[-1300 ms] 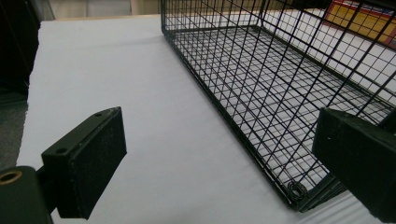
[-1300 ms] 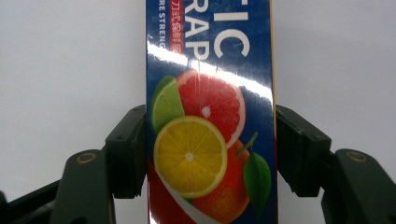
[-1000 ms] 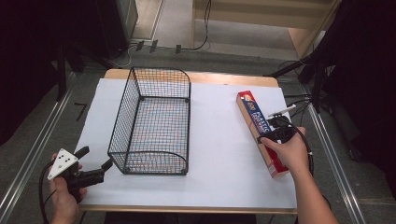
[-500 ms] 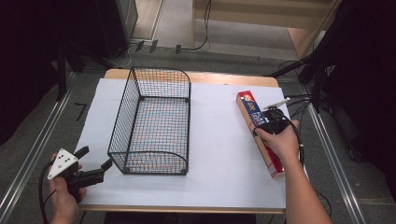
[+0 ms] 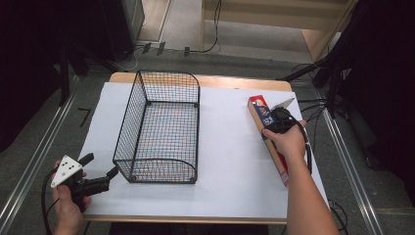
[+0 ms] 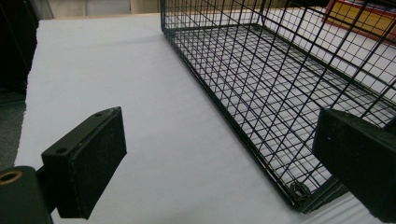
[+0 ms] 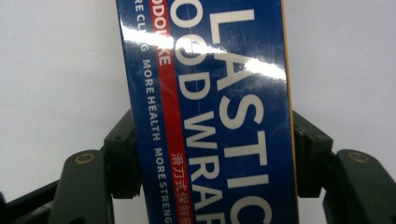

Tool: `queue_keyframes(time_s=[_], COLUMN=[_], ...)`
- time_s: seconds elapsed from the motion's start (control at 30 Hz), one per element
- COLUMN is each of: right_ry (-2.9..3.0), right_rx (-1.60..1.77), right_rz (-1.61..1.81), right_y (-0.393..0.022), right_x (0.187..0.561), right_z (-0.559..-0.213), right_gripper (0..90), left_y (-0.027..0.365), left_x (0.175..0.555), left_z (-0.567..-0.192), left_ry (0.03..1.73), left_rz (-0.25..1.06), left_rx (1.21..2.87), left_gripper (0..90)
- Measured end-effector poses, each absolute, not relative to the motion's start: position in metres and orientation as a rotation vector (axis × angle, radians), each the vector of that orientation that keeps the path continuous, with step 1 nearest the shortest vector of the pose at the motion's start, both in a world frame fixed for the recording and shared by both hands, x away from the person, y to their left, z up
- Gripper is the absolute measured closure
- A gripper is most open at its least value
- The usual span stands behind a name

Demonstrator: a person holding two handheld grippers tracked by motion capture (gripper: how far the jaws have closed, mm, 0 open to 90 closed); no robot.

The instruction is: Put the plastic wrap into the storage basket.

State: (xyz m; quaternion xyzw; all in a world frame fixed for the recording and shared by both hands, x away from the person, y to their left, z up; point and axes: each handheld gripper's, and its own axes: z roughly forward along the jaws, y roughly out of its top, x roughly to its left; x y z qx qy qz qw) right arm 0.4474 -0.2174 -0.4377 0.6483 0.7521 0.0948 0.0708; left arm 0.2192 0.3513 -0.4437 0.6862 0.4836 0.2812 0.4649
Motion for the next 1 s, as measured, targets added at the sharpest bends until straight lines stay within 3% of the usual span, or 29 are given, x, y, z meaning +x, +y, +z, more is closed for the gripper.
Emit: queue_keyframes(time_s=[0.57,1.0], right_ry=[2.391,2.465], right_rx=[1.826,1.689], right_rz=[0.241,0.304], right_y=[-0.212,-0.187], right_x=[0.441,0.436], right_z=[-0.430,-0.398], right_gripper=[41.2,41.5], left_y=[0.353,0.354], left_x=[0.220,0.219], left_z=[-0.444,-0.443], left_ry=[1.196,1.198], left_rz=[0.687,0.687], left_rx=[1.683,1.681], left_gripper=[3.4,3.5])
